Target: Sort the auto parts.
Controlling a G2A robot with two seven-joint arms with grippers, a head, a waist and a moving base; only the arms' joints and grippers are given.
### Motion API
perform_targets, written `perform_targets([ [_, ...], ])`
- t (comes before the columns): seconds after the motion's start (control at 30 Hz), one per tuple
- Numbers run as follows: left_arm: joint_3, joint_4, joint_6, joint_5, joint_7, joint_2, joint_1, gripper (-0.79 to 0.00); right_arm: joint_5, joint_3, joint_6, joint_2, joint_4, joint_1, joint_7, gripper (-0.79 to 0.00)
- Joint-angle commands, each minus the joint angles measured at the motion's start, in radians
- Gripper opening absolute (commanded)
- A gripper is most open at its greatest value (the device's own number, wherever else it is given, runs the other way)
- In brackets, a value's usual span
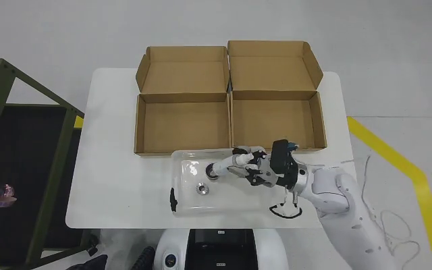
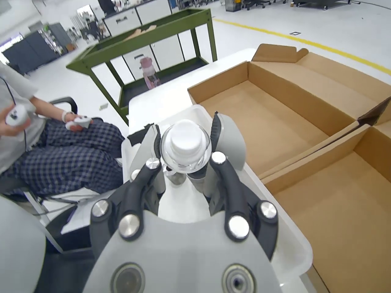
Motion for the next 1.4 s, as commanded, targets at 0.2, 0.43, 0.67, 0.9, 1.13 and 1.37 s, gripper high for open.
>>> perform_targets([
  [0.2, 0.000, 0.000, 0.000, 0.000, 0.000, 0.000, 0.000, 0.000, 0.232, 0.032, 0.032, 0.001, 0.060, 0.009, -0.076, -0.785],
  [0.43, 0.000, 0.000, 0.000, 0.000, 0.000, 0.000, 0.000, 0.000, 0.378, 0.087, 0.048, 0.004, 0.059, -0.031, -0.137, -0.785],
  [0.67, 0.000, 0.000, 0.000, 0.000, 0.000, 0.000, 0.000, 0.000, 0.459, 0.119, 0.054, 0.006, 0.052, -0.052, -0.159, -0.785],
  [0.9, 0.000, 0.000, 0.000, 0.000, 0.000, 0.000, 0.000, 0.000, 0.486, 0.140, 0.042, 0.007, 0.048, -0.065, -0.164, -0.785],
  [1.13, 0.000, 0.000, 0.000, 0.000, 0.000, 0.000, 0.000, 0.000, 0.478, 0.147, 0.033, 0.007, 0.051, -0.064, -0.163, -0.785],
  [1.37, 0.000, 0.000, 0.000, 0.000, 0.000, 0.000, 0.000, 0.000, 0.357, 0.164, 0.061, 0.006, 0.020, -0.066, -0.165, -0.785],
])
